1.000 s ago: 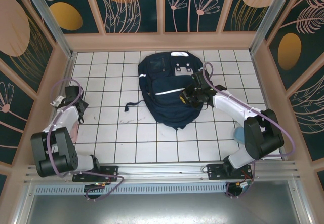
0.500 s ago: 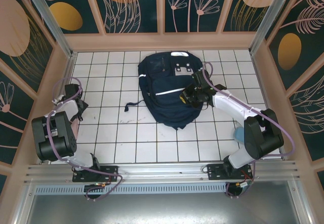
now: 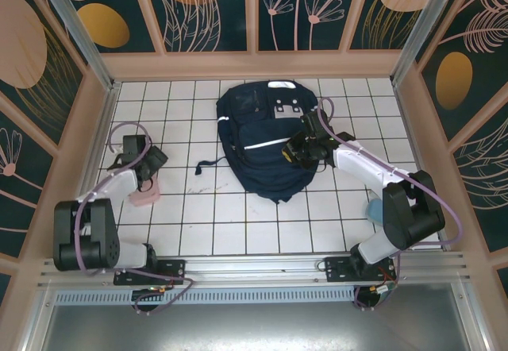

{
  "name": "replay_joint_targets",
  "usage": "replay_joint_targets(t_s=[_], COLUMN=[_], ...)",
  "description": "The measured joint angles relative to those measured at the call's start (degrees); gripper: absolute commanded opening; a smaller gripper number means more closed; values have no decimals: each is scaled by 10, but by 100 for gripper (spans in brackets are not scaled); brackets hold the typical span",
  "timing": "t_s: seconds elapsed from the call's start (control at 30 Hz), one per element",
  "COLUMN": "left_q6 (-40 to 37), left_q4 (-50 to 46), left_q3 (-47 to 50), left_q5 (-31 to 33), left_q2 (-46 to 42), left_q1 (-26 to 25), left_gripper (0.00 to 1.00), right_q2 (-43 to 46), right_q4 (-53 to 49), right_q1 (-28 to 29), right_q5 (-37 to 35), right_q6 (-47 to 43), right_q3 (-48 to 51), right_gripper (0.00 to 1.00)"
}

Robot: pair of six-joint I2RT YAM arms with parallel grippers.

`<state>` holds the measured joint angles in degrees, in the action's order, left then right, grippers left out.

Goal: Pack the student bag

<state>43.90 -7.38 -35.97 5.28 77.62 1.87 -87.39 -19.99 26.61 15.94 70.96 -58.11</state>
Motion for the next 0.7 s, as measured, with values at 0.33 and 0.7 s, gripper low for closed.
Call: replay_joint_targets(t_s=[0.33, 0.7], left_q6=[91, -18], left_q4=[24, -128], left_q3=[69, -78], left_q5=[-104, -14], left_q2=[-96, -62], left_q1=[-93, -90], left_gripper=[89, 99], right_q2=[0, 0], right_q4=[-1, -4], right_q1=[0, 0], right_q5=[-8, -10], right_q6=[-2, -4], right_q3=[0, 0], right_gripper=[0, 0])
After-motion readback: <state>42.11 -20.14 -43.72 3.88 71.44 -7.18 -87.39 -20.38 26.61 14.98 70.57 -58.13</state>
